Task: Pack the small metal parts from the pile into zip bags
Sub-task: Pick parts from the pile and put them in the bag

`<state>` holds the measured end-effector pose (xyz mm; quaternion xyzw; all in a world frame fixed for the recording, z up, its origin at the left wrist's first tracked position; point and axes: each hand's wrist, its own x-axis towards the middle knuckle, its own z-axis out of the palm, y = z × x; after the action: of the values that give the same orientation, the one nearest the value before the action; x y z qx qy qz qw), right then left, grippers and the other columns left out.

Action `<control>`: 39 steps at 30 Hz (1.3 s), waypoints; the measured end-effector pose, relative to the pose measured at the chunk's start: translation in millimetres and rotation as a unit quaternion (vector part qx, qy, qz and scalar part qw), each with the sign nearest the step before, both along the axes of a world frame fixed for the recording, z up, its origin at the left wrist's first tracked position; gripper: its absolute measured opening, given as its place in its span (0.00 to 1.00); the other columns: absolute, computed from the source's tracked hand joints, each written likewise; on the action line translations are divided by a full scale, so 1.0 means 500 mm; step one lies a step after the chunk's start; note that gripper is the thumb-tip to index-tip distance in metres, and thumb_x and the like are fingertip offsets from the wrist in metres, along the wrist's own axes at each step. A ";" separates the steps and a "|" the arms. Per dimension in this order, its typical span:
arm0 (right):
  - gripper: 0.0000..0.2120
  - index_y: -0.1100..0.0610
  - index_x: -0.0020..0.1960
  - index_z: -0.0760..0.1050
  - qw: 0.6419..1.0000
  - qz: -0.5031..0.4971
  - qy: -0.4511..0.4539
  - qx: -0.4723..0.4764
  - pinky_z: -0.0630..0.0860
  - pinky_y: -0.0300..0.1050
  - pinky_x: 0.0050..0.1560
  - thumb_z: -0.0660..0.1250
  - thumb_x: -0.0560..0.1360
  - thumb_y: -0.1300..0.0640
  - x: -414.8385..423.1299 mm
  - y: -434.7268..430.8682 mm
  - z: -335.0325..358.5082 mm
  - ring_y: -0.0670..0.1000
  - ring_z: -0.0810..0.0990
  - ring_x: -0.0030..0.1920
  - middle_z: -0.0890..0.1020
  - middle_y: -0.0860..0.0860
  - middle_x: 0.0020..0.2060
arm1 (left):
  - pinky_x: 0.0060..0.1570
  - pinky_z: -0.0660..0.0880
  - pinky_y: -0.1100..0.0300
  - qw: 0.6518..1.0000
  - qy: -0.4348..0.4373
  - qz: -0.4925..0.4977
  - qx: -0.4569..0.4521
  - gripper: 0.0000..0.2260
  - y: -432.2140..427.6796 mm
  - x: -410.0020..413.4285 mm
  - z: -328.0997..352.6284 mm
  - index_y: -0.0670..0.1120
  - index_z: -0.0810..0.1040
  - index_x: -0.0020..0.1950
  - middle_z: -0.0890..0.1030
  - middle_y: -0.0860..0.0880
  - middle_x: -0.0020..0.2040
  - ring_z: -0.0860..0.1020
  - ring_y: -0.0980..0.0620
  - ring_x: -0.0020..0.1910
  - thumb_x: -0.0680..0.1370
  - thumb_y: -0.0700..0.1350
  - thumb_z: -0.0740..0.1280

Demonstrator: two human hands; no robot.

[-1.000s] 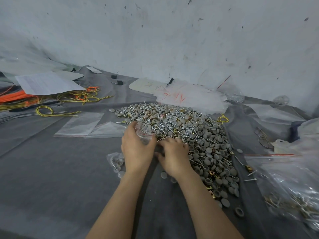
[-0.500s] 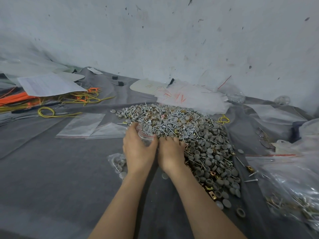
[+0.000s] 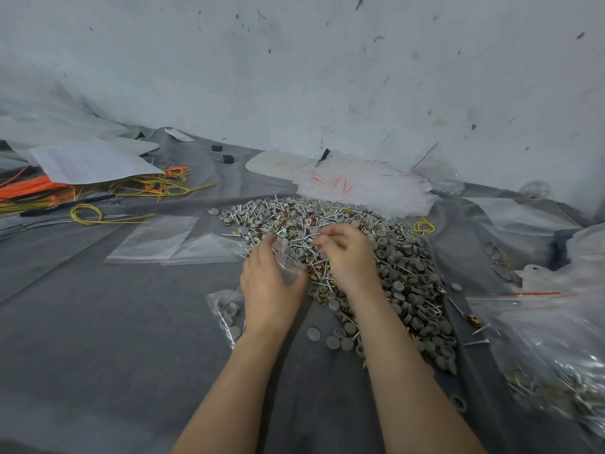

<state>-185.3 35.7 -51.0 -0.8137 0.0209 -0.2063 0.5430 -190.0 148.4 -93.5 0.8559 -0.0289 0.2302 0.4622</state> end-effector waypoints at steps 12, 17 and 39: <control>0.14 0.53 0.64 0.69 0.875 -0.086 0.182 -0.440 0.61 0.59 0.65 0.61 0.79 0.53 -0.026 0.001 -0.060 0.58 0.64 0.68 0.71 0.53 0.65 | 0.67 0.64 0.47 0.999 -0.005 -0.002 -0.039 0.30 0.002 0.002 0.000 0.43 0.65 0.71 0.73 0.46 0.66 0.69 0.46 0.66 0.72 0.45 0.73; 0.11 0.52 0.61 0.71 0.888 -0.098 0.178 -0.412 0.61 0.59 0.66 0.60 0.79 0.55 -0.024 0.005 -0.067 0.58 0.65 0.68 0.72 0.53 0.63 | 0.66 0.65 0.47 0.999 -0.005 -0.006 -0.031 0.30 0.001 0.003 -0.001 0.44 0.65 0.71 0.73 0.46 0.66 0.69 0.47 0.66 0.72 0.45 0.72; 0.07 0.51 0.42 0.77 0.998 0.058 -0.020 0.015 0.72 0.25 0.40 0.67 0.75 0.62 -0.026 0.003 -0.039 0.35 0.79 0.38 0.82 0.43 0.38 | 0.67 0.63 0.52 0.997 -0.004 -0.047 0.054 0.32 -0.006 -0.002 -0.010 0.44 0.63 0.73 0.70 0.47 0.68 0.66 0.47 0.68 0.72 0.45 0.71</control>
<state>-198.4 37.0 -70.3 -0.8010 -0.0337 -0.1903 0.5666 -190.8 145.4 -98.3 0.8763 -0.0832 0.2099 0.4256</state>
